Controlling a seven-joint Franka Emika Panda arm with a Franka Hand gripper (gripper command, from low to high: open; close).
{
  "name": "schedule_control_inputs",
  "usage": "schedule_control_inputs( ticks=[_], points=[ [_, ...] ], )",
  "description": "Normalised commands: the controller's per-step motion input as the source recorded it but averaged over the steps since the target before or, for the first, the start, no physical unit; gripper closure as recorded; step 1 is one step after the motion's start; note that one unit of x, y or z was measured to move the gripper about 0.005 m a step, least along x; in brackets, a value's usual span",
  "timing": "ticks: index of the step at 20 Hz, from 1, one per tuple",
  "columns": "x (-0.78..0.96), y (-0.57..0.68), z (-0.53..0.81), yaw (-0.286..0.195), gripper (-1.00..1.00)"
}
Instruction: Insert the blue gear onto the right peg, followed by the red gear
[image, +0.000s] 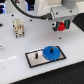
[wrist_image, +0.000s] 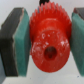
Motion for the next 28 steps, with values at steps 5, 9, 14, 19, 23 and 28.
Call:
schedule_control_inputs(
  ticks=[5, 9, 14, 19, 23, 28],
  points=[
    [0.61, -0.22, 0.41, 0.000, 1.00],
    [0.63, -0.28, 0.36, 0.000, 1.00],
    [0.66, -0.29, 0.32, 0.000, 1.00],
    [0.72, -0.28, 0.27, 0.000, 1.00],
    [0.75, -0.26, 0.21, 0.000, 1.00],
    [0.71, -0.18, 0.15, 0.000, 1.00]
  ],
)
